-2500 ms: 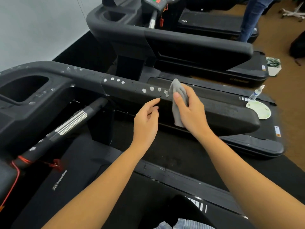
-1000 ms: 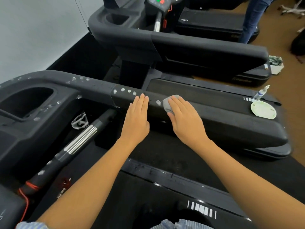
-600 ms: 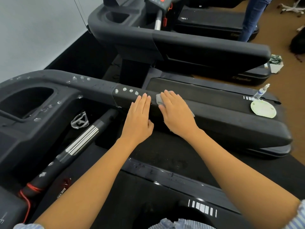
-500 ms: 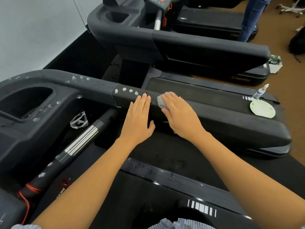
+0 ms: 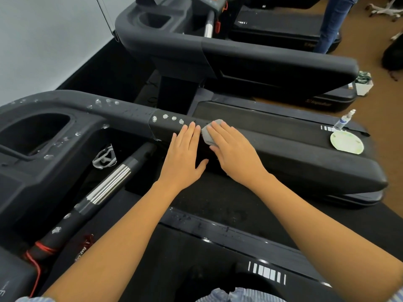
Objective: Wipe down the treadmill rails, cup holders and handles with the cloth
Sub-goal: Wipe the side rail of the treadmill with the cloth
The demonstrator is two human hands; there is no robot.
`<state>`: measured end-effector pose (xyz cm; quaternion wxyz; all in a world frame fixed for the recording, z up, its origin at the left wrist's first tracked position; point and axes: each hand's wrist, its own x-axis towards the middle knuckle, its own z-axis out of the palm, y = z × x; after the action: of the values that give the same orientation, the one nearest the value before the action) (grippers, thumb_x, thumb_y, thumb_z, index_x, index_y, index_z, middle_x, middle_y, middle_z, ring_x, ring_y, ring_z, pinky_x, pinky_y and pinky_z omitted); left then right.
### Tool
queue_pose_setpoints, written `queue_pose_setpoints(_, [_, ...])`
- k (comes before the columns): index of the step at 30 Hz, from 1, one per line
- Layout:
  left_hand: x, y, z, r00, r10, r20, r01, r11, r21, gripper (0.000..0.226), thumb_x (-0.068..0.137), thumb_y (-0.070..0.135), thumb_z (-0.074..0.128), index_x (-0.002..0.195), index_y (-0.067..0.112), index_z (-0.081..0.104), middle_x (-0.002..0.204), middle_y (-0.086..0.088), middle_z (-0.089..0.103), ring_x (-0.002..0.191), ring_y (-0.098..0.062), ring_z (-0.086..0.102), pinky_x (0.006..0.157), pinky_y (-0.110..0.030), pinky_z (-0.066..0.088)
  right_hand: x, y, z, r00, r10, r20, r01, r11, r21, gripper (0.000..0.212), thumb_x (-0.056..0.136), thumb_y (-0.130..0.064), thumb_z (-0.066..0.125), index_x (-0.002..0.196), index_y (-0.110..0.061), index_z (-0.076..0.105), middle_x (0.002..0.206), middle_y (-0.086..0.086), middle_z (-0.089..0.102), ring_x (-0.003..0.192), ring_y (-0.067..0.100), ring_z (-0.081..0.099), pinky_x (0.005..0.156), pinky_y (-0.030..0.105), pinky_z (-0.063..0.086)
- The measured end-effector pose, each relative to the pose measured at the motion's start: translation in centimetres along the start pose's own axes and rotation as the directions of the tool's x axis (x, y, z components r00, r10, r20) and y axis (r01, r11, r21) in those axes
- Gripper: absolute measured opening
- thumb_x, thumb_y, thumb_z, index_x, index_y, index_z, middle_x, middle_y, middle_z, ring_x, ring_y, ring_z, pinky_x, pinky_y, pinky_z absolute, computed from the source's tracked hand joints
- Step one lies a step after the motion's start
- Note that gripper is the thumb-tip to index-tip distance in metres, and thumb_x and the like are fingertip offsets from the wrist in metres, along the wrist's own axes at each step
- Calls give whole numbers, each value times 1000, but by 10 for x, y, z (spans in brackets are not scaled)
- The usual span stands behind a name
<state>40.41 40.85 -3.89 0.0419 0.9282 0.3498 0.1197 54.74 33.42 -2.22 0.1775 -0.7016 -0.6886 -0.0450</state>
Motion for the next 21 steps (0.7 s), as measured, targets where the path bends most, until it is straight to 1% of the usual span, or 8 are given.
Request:
queue_pose_setpoints(4, [0, 0, 0, 1000, 3, -1, -3, 1000, -3, 80, 88, 37, 57, 146, 5, 13, 155, -13, 13, 143, -27, 8, 112, -37, 3, -11, 12, -4, 998, 50, -38, -50, 999, 0, 44, 92, -17, 55, 132, -2, 46, 134, 14, 52, 127, 28, 47, 107, 39, 34])
queue_pose_setpoints(8, [0, 0, 2, 1000, -2, -4, 2, 1000, 1, 81, 88, 36, 57, 147, 6, 11, 155, -12, 10, 143, -26, 5, 112, -36, 1, 2, 3, 0, 993, 115, -21, -115, 993, 9, 43, 94, -20, 50, 134, -3, 44, 139, 14, 47, 131, 28, 40, 110, 39, 29])
queue_pose_setpoints(13, [-1, 0, 0, 1000, 2, 1, -2, 1000, -24, 81, 86, 33, 59, 146, 4, 14, 154, -14, 13, 143, -28, 7, 112, -37, 2, 0, 2, 8, 1000, -24, 7, 24, 999, -27, 47, 90, -17, 54, 134, -5, 45, 138, 11, 48, 131, 28, 42, 111, 42, 33])
queue_pose_setpoints(15, [-1, -1, -1, 1000, 7, 9, -7, 1000, -25, 80, 87, 32, 58, 147, 5, 12, 155, -13, 11, 143, -27, 5, 111, -36, 0, -7, 10, 7, 996, -90, 2, 90, 996, 8, 47, 90, -14, 56, 134, -3, 46, 138, 13, 49, 131, 29, 42, 111, 42, 31])
queue_pose_setpoints(16, [0, -1, -2, 1000, 8, 10, -8, 999, -36, 80, 87, 31, 57, 147, 5, 11, 155, -12, 9, 144, -26, 4, 111, -35, -2, -9, 11, 4, 996, -90, -5, 90, 994, 69, 45, 91, -13, 56, 134, -4, 47, 137, 13, 51, 131, 28, 43, 112, 40, 29])
queue_pose_setpoints(18, [0, 0, -4, 1000, -5, 2, 5, 993, -116, 76, 90, 28, 53, 147, 6, 8, 156, -10, 6, 144, -23, 0, 112, -33, -5, -12, 6, -8, 1000, 14, 12, -17, 954, 299, 40, 95, -15, 50, 134, -8, 47, 132, 8, 56, 124, 21, 49, 110, 35, 34])
queue_pose_setpoints(20, [-2, 6, -6, 997, -71, -31, 58, 950, -307, 67, 95, 27, 45, 147, 7, 8, 156, -5, 6, 143, -15, -2, 113, -28, -6, -15, -5, -21, 979, 194, 57, -194, 820, 538, 38, 98, -21, 45, 135, -12, 47, 123, 2, 60, 110, 12, 55, 94, 20, 42])
queue_pose_setpoints(21, [-6, 13, -9, 991, -128, -44, 96, 898, -429, 62, 97, 29, 40, 147, 10, 8, 156, -2, 7, 143, -10, -1, 114, -25, -4, -16, -10, -25, 959, 271, 84, -263, 738, 622, 39, 98, -24, 44, 136, -14, 45, 123, -2, 59, 108, 8, 55, 89, 13, 42])
